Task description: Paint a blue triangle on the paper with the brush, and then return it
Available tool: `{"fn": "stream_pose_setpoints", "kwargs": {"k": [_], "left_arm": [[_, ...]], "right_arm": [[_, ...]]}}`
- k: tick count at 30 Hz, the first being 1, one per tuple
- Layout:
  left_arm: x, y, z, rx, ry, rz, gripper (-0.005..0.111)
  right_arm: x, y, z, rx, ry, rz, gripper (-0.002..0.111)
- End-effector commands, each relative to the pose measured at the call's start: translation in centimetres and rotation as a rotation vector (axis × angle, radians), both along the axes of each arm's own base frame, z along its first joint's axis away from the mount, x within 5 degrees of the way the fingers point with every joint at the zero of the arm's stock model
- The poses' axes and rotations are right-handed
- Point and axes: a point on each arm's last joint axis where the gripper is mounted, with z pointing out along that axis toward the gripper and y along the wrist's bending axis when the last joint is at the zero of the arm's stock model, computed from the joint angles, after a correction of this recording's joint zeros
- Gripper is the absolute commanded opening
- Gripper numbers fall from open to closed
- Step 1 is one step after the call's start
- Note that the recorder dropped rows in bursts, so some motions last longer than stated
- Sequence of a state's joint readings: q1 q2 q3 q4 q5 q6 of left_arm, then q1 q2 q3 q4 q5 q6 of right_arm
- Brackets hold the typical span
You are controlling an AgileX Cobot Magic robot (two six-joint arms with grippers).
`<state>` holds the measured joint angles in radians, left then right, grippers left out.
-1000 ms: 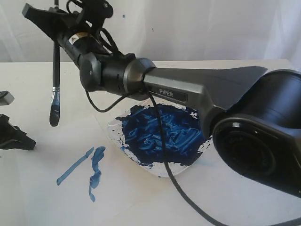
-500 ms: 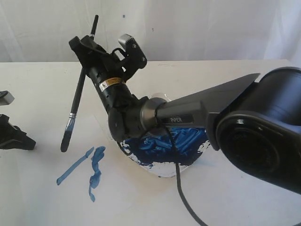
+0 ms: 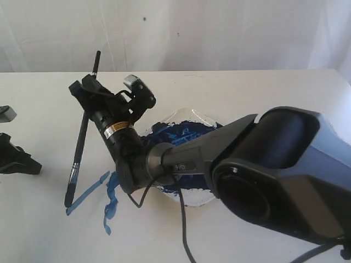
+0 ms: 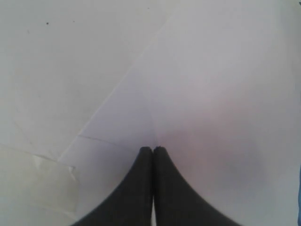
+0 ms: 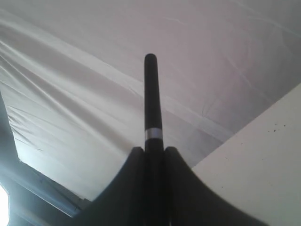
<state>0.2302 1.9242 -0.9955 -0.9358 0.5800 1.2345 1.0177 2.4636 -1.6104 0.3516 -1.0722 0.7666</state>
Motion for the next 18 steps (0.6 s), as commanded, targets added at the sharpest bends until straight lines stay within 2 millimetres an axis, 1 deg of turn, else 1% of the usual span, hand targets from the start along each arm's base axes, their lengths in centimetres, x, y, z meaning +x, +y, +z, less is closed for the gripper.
{"fn": "stream_pose_setpoints", "kwargs": {"k": [1, 5, 9, 13, 18], "left_arm": [[-0.2, -0.3, 0.0, -0.016, 0.010, -0.009, 0.000], [-0.2, -0.2, 0.0, -0.015, 0.010, -0.008, 0.000], [-0.1, -0.1, -0.1, 0.000, 0.002, 0.003, 0.000], [0.3, 0.3, -0.3, 0.048, -0.021, 0.038, 0.000], [0.7, 1.0, -0.4, 0.115, -0.055, 0.087, 0.000]], "right_arm": [[0.2, 1.2, -0.2, 0.009, -0.060, 0.043, 0.000], [0.2, 2.1, -0.6, -0.005, -0.084, 0.069, 0.000], [0.1, 2.3, -0.7, -0.030, -0.096, 0.068, 0.000], [-0.2, 2.7, -1.5, -0.082, -0.037, 0.080, 0.000], [-0.5, 2.8, -2.0, -0.088, -0.038, 0.087, 0.000]]}}
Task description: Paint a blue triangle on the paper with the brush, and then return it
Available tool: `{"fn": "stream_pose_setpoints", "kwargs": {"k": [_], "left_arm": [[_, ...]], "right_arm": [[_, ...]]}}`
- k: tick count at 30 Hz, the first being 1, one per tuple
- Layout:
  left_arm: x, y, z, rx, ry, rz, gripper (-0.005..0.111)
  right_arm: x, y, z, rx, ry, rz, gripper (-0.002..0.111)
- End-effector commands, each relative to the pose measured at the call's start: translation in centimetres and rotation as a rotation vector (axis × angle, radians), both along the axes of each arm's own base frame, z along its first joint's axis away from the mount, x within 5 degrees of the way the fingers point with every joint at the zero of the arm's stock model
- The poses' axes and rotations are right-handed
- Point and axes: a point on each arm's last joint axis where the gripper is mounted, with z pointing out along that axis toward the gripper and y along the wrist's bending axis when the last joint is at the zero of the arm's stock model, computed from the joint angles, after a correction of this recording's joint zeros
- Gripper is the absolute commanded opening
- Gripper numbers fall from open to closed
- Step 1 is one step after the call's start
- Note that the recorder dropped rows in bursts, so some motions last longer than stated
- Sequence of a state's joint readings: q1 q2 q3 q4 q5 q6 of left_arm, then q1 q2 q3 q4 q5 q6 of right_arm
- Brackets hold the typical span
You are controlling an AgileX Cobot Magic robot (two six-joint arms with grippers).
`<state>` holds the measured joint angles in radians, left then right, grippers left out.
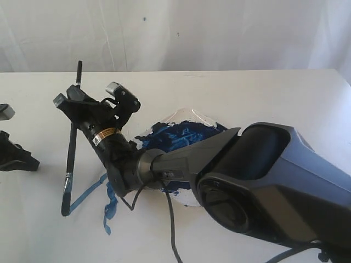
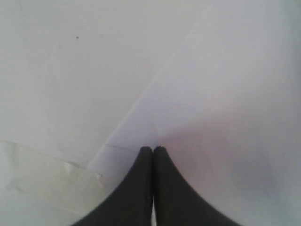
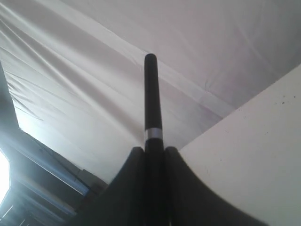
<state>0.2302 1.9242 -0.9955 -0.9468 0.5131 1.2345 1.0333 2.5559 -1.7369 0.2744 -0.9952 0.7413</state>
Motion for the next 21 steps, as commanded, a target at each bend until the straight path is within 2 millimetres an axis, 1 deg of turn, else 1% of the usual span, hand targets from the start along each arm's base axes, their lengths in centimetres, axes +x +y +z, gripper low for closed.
{"fn": "stream_pose_setpoints", "kwargs": {"k": [1, 5, 10, 15, 21], "left_arm": [[0.4, 0.7, -0.3, 0.088, -0.036, 0.054, 0.000], [0.7, 1.3, -0.4, 0.141, -0.062, 0.092, 0.000], [1.1, 2.0, -0.4, 0.206, -0.093, 0.139, 0.000], [1.5, 2.9, -0.4, 0.292, -0.135, 0.202, 0.000], [1.8, 3.4, -0.3, 0.340, -0.159, 0.236, 0.000]], "right_arm": [[-0.2, 0.3, -0.2, -0.015, -0.008, 0.008, 0.000], [-0.2, 0.3, -0.7, -0.051, -0.032, -0.002, 0.000], [-0.2, 0.3, -0.8, -0.068, -0.051, -0.009, 0.000], [-0.4, 0.4, -0.3, -0.056, -0.112, 0.004, 0.000], [-0.4, 0.2, 0.2, -0.018, -0.158, -0.002, 0.000]]}}
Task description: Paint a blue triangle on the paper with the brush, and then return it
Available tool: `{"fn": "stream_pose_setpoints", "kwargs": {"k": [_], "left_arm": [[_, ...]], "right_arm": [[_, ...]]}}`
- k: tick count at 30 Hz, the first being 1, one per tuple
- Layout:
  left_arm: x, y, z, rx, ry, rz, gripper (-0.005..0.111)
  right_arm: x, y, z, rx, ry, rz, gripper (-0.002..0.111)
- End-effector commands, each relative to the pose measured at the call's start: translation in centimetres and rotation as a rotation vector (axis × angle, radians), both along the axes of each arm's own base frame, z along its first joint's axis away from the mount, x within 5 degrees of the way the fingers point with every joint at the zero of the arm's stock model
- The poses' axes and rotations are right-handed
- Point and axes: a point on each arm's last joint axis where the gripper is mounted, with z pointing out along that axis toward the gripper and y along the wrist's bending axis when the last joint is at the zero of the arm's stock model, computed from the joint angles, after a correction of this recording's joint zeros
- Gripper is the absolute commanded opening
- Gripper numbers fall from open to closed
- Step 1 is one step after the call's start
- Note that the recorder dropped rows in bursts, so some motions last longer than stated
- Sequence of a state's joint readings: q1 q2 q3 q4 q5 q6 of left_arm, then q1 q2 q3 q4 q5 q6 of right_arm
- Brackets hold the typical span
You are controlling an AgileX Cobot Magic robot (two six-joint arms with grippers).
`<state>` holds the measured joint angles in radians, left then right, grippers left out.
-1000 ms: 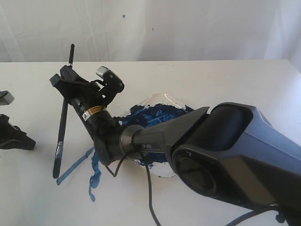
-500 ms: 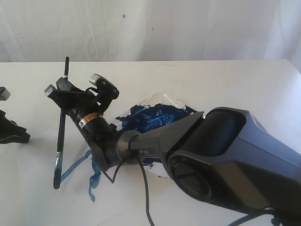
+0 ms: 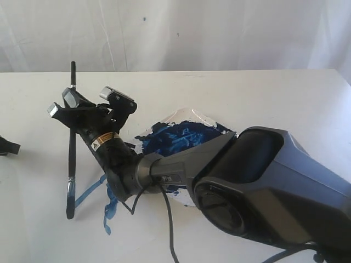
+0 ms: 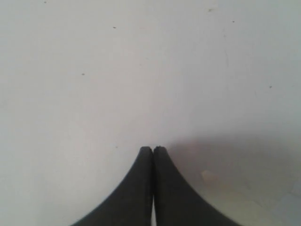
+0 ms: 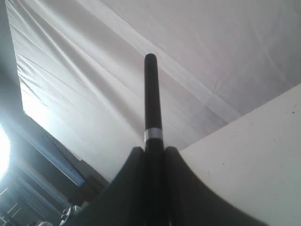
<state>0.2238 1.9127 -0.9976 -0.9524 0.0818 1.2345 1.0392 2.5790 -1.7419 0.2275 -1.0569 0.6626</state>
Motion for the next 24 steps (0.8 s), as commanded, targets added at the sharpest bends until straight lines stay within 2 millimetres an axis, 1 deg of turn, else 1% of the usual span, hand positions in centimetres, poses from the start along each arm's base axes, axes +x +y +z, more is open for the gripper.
{"fn": "stream_pose_setpoints", "kwargs": {"k": [1, 2, 4, 8, 10, 15, 17, 19, 24], "left_arm": [[-0.2, 0.3, -0.6, 0.020, 0.012, 0.006, 0.000], [0.0, 0.4, -0.5, 0.040, 0.003, 0.006, 0.000], [-0.2, 0.5, -0.2, 0.003, 0.012, -0.001, 0.000], [-1.4, 0.6, 1.5, -0.066, 0.034, -0.124, 0.000], [-2.1, 0.5, 2.2, -0.088, 0.043, -0.230, 0.000], [-4.2, -0.4, 3.5, -0.252, 0.055, -0.533, 0.000], [-4.5, -0.6, 3.7, -0.291, 0.045, -0.596, 0.000], [-4.5, -0.5, 3.7, -0.291, 0.043, -0.594, 0.000], [-4.6, -0.4, 3.0, -0.275, 0.059, -0.640, 0.000]], "right_arm": [[0.1, -0.1, 0.7, 0.022, -0.044, -0.005, 0.000], [0.1, -0.1, 0.7, 0.022, -0.044, -0.005, 0.000], [0.1, -0.1, 0.8, 0.028, -0.050, -0.006, 0.000], [0.2, 0.1, 0.9, 0.016, -0.039, 0.000, 0.000], [0.3, 0.4, 1.3, 0.010, -0.034, 0.007, 0.000], [0.5, 0.8, 2.1, -0.005, -0.072, -0.002, 0.000], [0.5, 0.9, 2.1, -0.014, -0.071, 0.001, 0.000], [0.5, 1.0, 1.9, -0.034, -0.055, 0.006, 0.000], [0.5, 1.3, 1.3, -0.090, -0.025, 0.026, 0.000]]}}
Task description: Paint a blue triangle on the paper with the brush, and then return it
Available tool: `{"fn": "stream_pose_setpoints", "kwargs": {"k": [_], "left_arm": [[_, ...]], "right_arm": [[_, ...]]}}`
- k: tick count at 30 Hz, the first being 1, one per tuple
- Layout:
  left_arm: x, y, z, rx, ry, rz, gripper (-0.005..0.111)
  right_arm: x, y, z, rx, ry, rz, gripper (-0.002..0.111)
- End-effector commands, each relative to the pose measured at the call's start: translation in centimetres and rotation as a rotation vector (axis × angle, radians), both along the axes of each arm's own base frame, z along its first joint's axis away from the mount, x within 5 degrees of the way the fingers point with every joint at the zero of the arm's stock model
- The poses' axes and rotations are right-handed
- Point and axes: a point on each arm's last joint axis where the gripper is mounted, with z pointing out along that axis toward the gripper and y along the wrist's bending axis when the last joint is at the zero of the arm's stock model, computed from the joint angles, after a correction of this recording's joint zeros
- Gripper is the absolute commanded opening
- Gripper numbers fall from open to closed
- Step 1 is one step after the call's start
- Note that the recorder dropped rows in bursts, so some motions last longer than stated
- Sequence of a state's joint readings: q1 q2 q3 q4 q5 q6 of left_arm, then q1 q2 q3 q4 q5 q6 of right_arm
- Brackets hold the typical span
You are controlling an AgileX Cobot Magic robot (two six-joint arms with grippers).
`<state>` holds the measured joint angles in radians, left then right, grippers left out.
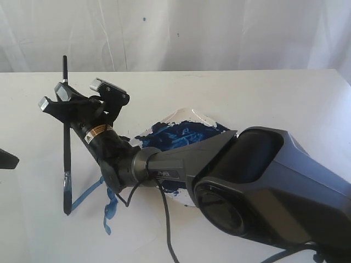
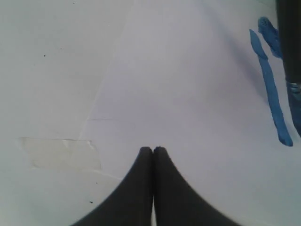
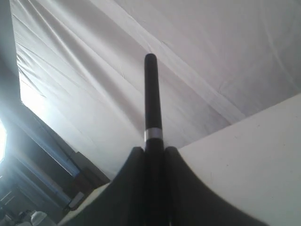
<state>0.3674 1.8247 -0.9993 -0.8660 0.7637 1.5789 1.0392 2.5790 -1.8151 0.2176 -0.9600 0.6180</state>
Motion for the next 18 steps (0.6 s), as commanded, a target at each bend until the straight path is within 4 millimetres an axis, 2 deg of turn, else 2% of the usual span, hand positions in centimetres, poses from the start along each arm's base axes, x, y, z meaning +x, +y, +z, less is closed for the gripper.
{"fn": "stream_pose_setpoints", "kwargs": {"k": [1, 7, 13, 18], "left_arm": [[-0.3, -0.1, -0.6, -0.021, 0.010, -0.062, 0.000], [-0.1, 0.1, -2.1, -0.010, 0.025, -0.085, 0.000], [0.5, 0.8, -2.5, 0.082, -0.019, -0.038, 0.000], [0.4, 0.7, -2.5, 0.077, -0.022, -0.057, 0.000]], "right_arm": [[0.0, 0.2, 0.0, -0.060, -0.013, 0.027, 0.000], [-0.1, 0.4, -0.4, -0.117, -0.024, 0.040, 0.000], [-0.2, 0.5, -0.2, -0.134, -0.056, 0.043, 0.000], [-0.2, 0.5, -0.2, -0.133, -0.055, 0.042, 0.000]]}}
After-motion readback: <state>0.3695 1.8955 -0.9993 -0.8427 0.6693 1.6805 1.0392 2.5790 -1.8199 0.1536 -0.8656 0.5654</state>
